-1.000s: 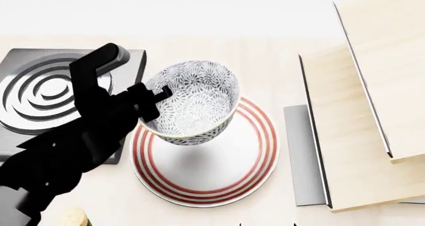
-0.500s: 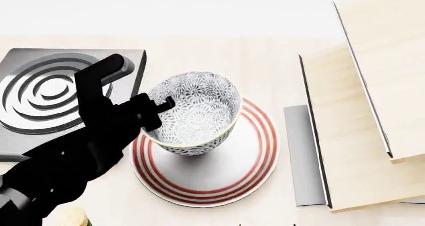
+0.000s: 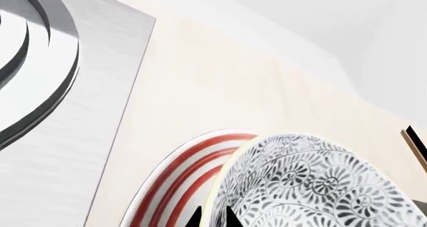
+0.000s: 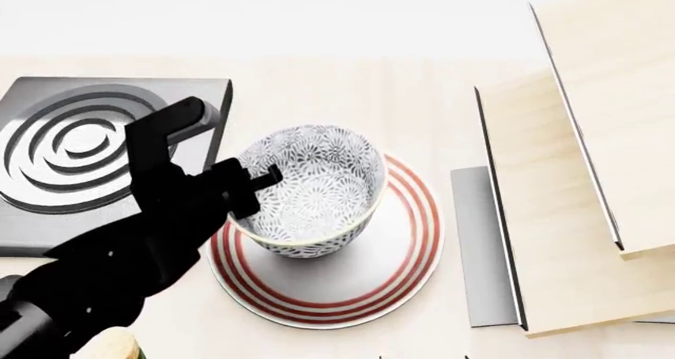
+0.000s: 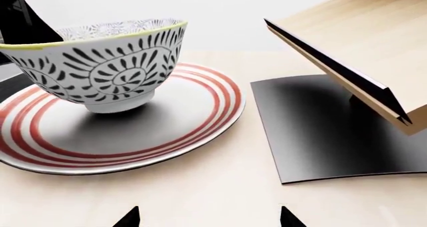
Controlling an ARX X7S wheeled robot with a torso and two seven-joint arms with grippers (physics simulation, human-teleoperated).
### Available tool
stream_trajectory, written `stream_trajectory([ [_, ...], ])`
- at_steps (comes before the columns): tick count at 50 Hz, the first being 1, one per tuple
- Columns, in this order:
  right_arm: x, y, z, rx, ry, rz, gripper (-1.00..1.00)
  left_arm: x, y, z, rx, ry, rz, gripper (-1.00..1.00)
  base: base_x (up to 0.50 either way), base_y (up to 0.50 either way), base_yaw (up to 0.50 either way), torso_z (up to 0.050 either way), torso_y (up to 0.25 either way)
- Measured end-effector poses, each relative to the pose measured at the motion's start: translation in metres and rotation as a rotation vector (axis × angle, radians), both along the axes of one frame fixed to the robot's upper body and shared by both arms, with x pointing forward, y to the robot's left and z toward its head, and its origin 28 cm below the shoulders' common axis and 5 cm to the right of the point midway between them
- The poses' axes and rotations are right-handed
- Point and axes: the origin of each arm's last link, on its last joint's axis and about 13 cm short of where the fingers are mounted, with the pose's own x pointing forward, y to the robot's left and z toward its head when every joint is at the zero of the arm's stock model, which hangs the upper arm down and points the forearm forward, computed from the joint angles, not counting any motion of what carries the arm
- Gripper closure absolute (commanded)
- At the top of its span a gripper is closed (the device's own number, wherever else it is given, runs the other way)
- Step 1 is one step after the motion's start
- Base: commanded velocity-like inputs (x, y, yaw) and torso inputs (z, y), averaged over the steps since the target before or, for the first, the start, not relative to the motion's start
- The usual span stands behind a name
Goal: Pick up the akita bowl and put it on the plate.
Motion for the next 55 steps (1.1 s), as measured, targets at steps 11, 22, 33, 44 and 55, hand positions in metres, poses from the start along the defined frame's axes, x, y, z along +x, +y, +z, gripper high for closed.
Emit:
stream_trajectory([
  [11, 0.0000, 0.0002, -0.0003, 0.000, 0.000, 0.001, -1.00, -0.0017, -0.0011, -0.0043, 0.015, 0.005, -0.002, 1.00, 0.00, 0.00, 0.00, 0.000, 0.001],
  [22, 0.0000, 0.0001, -0.0003, 0.002, 0.000, 0.002, -1.00, -0.0020, -0.0020, -0.0047, 0.023, 0.000, -0.003, 1.00, 0.00, 0.00, 0.00, 0.000, 0.000],
  [33, 0.0001, -0.0001, -0.0002, 0.004, 0.000, 0.003, -1.00, -0.0026, -0.0032, -0.0056, 0.025, -0.002, -0.004, -1.00, 0.00, 0.00, 0.00, 0.000, 0.000],
  [44, 0.0005, 0.0005, -0.0010, 0.004, 0.003, 0.005, -1.00, -0.0037, -0.0033, -0.0076, 0.029, 0.018, -0.004, -1.00, 0.00, 0.00, 0.00, 0.000, 0.000],
  [55, 0.0004, 0.0006, -0.0012, 0.004, 0.004, 0.005, -1.00, -0.0032, -0.0026, -0.0066, 0.049, 0.023, 0.002, -1.00, 0.00, 0.00, 0.00, 0.000, 0.000],
])
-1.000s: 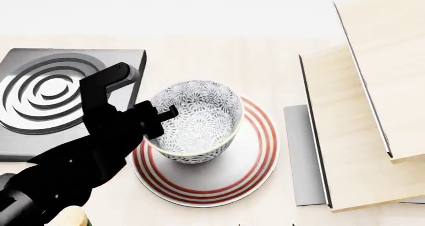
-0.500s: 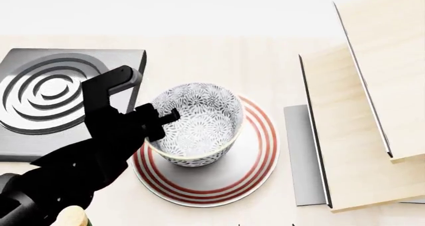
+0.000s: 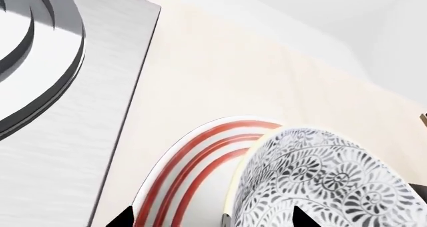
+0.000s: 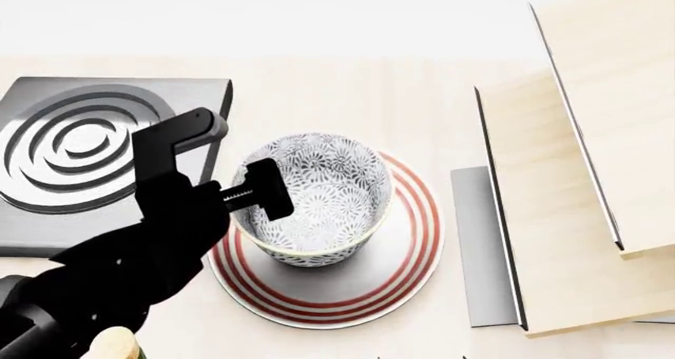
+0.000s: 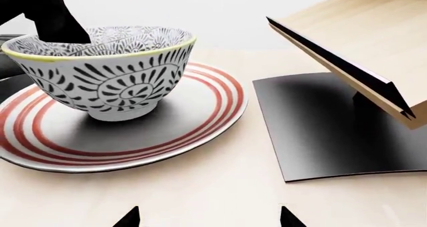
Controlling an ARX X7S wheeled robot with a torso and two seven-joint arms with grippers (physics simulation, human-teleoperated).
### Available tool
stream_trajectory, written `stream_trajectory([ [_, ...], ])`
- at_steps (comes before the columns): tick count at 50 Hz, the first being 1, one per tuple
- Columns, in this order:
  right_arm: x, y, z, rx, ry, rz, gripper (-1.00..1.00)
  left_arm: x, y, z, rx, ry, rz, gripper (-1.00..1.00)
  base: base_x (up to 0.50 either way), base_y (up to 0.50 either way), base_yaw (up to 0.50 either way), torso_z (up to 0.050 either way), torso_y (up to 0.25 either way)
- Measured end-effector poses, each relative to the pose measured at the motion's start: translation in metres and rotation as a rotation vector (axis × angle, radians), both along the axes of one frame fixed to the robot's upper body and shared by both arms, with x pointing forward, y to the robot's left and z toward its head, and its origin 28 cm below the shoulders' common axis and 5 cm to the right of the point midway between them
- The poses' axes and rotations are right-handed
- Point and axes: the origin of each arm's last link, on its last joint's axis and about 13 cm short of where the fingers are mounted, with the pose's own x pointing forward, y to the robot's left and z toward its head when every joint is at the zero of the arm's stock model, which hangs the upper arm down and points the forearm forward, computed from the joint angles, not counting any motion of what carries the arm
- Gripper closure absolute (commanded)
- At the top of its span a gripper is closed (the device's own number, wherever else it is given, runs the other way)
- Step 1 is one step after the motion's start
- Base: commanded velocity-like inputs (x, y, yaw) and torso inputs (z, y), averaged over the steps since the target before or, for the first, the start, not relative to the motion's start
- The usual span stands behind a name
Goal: Pick up the akita bowl and put it on the plate.
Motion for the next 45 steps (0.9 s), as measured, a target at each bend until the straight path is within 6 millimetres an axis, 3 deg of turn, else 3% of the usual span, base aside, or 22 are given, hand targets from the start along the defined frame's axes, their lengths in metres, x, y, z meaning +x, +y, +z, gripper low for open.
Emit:
stream_trajectory([
  [21, 0.000, 0.001, 0.000, -0.001, 0.002, 0.003, -1.00, 0.001, 0.005, 0.004, 0.089, -0.065, 0.014, -1.00, 0.00, 0.00, 0.00, 0.000, 0.000],
  [45, -0.001, 0.001, 0.001, -0.002, -0.003, 0.005, -1.00, -0.013, 0.019, 0.022, 0.175, -0.185, 0.068, -1.00, 0.00, 0.00, 0.00, 0.000, 0.000],
])
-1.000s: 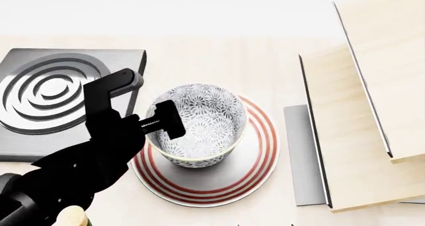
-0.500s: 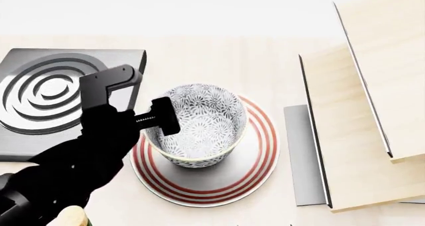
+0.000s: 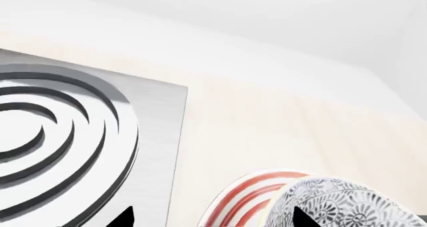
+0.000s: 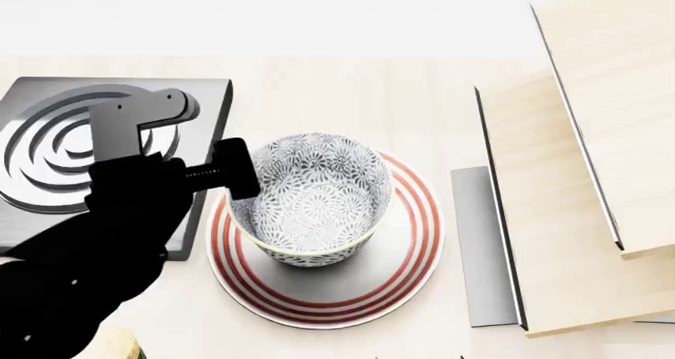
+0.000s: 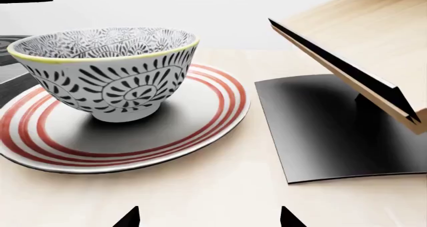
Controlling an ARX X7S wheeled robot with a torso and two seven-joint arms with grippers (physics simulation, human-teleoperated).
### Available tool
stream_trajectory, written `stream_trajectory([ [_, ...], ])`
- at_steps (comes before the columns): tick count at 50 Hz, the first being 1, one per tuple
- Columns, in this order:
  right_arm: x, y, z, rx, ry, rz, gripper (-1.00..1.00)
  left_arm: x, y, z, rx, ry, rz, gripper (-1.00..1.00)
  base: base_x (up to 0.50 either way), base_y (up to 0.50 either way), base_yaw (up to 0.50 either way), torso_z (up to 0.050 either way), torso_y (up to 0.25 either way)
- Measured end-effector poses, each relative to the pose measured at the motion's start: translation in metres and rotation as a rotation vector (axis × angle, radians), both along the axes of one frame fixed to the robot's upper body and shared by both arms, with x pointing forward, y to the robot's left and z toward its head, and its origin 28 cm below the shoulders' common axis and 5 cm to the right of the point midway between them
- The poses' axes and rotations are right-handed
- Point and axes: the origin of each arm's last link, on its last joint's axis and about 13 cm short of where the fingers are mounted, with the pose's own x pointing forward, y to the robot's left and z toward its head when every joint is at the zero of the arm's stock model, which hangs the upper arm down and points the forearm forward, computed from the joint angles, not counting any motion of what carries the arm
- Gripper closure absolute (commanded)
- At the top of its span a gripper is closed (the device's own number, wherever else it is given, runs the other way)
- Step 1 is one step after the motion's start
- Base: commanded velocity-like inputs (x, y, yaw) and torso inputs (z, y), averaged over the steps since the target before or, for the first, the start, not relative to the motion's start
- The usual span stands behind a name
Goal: Pick up the akita bowl and put it on the plate.
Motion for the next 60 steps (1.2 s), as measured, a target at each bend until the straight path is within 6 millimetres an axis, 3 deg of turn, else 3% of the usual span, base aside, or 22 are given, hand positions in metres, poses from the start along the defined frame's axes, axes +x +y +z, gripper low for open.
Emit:
stream_trajectory([
  [31, 0.001, 0.000, 0.000, -0.014, -0.005, -0.002, -1.00, -0.039, 0.048, 0.025, 0.031, -0.165, 0.132, -1.00, 0.00, 0.00, 0.00, 0.000, 0.000],
  [47, 0.001, -0.001, 0.006, -0.022, -0.022, -0.017, -1.00, -0.075, 0.069, 0.039, 0.064, -0.270, 0.177, -1.00, 0.00, 0.00, 0.00, 0.000, 0.000],
  [60, 0.006, -0.007, 0.023, -0.050, -0.078, -0.059, -1.00, -0.105, 0.091, 0.035, 0.068, -0.323, 0.232, -1.00, 0.00, 0.00, 0.00, 0.000, 0.000],
])
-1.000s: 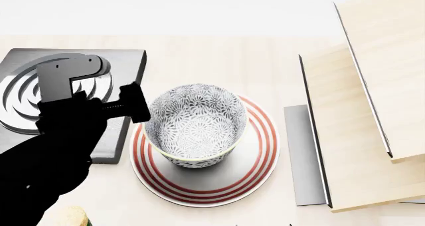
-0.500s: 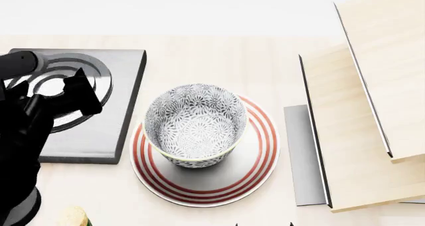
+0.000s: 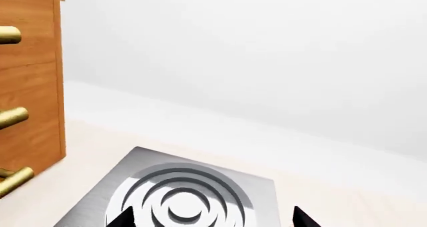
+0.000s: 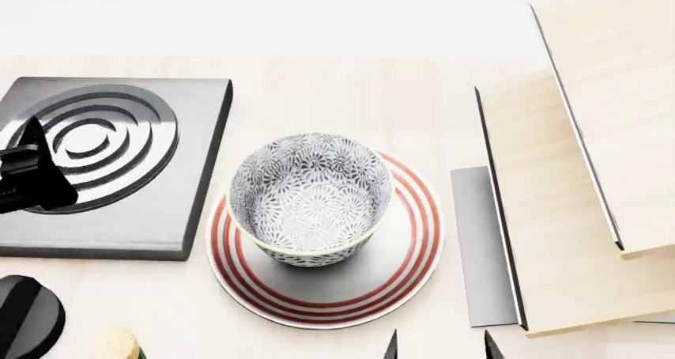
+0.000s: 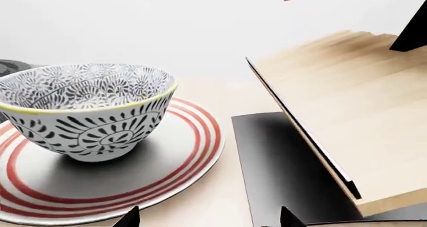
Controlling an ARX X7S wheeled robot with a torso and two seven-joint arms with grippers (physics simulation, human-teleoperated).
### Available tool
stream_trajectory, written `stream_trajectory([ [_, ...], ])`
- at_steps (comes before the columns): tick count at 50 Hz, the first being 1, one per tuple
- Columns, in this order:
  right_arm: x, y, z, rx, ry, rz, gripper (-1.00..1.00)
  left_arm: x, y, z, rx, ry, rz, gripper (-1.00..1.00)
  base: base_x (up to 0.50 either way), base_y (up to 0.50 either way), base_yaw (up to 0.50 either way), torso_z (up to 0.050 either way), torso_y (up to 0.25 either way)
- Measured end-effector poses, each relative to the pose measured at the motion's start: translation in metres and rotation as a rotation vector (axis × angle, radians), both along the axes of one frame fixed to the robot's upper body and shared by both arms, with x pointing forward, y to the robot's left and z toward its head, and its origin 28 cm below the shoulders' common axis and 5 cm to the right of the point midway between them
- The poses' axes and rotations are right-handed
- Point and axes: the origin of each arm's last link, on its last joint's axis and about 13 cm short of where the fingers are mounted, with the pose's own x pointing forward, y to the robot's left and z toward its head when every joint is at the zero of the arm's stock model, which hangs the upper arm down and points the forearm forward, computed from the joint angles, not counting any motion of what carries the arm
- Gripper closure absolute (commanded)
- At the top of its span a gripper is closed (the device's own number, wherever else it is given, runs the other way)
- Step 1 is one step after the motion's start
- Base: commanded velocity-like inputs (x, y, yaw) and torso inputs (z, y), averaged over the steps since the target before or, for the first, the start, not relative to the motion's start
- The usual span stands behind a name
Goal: Pick up the akita bowl and put it on the plate.
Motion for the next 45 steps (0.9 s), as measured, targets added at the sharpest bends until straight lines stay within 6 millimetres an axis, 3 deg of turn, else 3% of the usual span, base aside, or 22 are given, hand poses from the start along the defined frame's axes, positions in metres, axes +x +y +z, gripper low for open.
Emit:
stream_trajectory([
  [21, 0.005, -0.010, 0.062, -0.058, -0.183, -0.082, -1.00, -0.042, 0.025, 0.010, -0.005, -0.094, 0.095, -1.00, 0.00, 0.00, 0.00, 0.000, 0.000],
  [45, -0.017, -0.023, 0.152, -0.075, -0.454, -0.173, -1.00, -0.092, 0.024, 0.046, 0.098, -0.265, 0.145, -1.00, 0.00, 0.00, 0.00, 0.000, 0.000],
])
